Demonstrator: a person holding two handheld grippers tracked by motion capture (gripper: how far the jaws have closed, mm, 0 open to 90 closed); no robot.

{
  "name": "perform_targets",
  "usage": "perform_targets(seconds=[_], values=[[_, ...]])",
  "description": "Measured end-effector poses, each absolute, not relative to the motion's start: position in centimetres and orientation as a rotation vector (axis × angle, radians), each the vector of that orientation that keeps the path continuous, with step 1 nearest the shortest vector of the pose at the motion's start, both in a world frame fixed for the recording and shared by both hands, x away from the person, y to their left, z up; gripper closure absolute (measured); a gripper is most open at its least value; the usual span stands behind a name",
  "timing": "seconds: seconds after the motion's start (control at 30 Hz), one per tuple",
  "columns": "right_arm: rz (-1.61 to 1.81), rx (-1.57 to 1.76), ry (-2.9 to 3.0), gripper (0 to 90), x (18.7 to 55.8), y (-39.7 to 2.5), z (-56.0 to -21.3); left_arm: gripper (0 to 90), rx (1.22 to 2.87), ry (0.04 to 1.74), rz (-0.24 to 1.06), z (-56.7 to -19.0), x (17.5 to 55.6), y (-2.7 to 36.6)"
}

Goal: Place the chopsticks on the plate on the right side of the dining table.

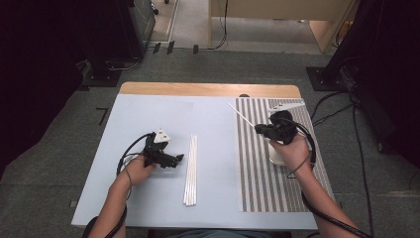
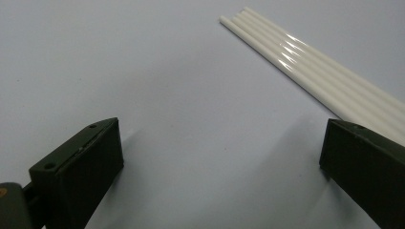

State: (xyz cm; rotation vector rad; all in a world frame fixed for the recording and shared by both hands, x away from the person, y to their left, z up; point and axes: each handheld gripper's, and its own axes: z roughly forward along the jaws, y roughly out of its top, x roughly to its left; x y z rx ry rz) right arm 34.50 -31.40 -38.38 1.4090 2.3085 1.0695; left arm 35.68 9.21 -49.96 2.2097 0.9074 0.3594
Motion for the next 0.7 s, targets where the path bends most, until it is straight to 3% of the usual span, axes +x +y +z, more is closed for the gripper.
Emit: perform_targets(seconds=[0.7], values=[[1.038,1.436,2.244,84.8,35.0,-37.1,-36.0,0.5,2.211,0.907,0.36,-50.0,35.7,9.2]])
